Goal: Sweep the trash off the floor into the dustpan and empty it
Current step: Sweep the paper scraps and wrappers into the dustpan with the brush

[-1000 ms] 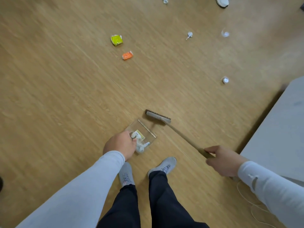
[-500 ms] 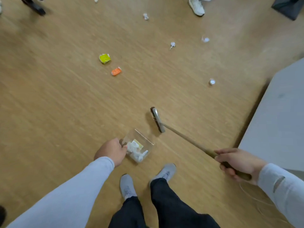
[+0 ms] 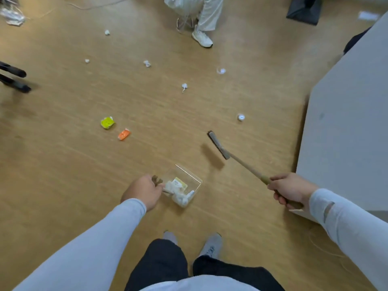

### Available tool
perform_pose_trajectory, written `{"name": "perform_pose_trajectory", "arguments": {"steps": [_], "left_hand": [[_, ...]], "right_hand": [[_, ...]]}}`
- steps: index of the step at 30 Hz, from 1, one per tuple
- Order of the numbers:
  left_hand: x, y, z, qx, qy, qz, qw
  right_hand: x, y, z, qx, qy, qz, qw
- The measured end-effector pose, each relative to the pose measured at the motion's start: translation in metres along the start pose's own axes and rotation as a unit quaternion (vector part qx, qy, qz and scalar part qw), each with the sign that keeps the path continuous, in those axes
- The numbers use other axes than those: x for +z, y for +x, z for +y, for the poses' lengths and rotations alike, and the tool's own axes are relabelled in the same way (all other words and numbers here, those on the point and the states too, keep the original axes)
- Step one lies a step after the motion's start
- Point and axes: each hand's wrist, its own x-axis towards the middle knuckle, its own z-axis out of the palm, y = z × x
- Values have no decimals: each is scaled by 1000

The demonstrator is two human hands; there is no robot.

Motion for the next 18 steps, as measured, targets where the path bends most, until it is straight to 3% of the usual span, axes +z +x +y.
{"name": "perform_pose_trajectory", "arguments": {"steps": [10, 18], "left_hand": [[-28, 109, 93, 59, -5, -7, 998], [-50, 172, 149, 61, -29, -40, 997]], "right_hand": [[-47, 53, -56, 33, 14, 50, 998], [-86, 95, -112, 57, -28, 78, 995]]}}
